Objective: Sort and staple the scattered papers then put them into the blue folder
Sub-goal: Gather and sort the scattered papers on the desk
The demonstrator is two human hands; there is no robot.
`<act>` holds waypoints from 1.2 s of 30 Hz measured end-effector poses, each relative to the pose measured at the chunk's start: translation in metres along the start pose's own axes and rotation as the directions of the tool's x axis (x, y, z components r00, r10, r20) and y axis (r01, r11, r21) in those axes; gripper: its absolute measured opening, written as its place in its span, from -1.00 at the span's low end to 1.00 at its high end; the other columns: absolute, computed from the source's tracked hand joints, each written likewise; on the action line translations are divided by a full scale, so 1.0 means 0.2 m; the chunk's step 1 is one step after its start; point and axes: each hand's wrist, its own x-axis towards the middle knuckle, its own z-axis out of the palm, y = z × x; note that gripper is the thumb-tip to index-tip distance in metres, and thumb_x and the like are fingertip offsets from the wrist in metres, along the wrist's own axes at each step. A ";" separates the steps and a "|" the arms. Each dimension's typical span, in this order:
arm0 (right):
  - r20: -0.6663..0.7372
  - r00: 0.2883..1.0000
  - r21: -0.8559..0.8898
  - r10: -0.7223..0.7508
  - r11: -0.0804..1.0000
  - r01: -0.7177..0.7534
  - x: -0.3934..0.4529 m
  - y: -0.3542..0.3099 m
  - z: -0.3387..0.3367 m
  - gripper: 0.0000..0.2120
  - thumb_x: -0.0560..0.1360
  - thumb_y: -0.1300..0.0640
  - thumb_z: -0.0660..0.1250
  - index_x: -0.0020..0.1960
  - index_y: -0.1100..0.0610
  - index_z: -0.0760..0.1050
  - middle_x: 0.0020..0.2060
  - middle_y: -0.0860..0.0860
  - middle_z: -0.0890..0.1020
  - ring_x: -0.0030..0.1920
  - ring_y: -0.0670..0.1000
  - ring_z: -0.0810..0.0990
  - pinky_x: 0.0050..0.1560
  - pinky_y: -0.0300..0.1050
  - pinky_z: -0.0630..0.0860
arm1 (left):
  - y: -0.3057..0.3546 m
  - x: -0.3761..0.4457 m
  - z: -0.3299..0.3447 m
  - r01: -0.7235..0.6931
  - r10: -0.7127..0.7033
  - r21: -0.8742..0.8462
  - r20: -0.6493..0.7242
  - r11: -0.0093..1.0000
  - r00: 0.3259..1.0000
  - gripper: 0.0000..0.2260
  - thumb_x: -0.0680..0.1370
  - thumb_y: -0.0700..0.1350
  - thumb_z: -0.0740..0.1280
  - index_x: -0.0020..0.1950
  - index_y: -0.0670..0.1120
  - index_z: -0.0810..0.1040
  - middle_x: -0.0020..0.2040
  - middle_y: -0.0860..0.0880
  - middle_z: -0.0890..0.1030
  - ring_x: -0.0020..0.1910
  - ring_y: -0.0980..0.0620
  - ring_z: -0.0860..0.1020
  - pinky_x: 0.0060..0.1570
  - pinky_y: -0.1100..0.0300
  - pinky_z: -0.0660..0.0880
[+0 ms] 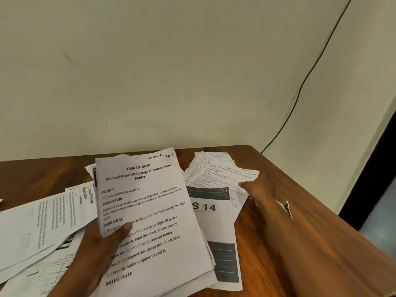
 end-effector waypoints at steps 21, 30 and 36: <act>0.057 0.983 0.517 0.177 0.837 -0.180 0.19 0.07 0.13 -0.91 0.57 0.12 0.48 -0.04 0.11 0.59 -0.10 0.04 0.75 -0.20 0.04 0.72 -0.31 -0.13 0.59 | -0.01 0.03 0.02 0.065 -0.062 0.032 -0.093 0.997 0.994 -0.70 0.49 -0.30 0.50 0.20 -0.16 0.58 -0.02 -0.26 0.75 -0.10 -0.32 0.74 0.10 -0.42 0.58; -0.047 0.995 0.776 0.093 0.630 -0.022 0.17 -0.06 -0.05 -0.84 0.62 0.18 0.42 0.19 0.18 0.60 -0.29 0.00 0.61 -0.57 -0.21 0.44 -0.56 -0.33 0.32 | -0.01 0.05 0.01 0.055 -0.053 0.030 -0.074 0.998 0.996 -0.50 0.31 -0.06 0.71 0.18 -0.04 0.61 -0.04 -0.19 0.77 -0.04 -0.33 0.73 0.13 -0.39 0.58; -0.097 0.995 0.768 0.007 0.637 0.070 0.18 -0.12 -0.14 -0.90 0.60 0.20 0.44 0.11 0.16 0.63 -0.21 0.11 0.69 -0.46 -0.16 0.55 -0.48 -0.27 0.40 | -0.03 0.06 0.00 0.028 -0.021 0.086 -0.080 0.996 0.997 -0.64 0.42 -0.23 0.54 0.17 -0.02 0.60 -0.08 -0.12 0.78 -0.04 -0.29 0.73 0.07 -0.30 0.62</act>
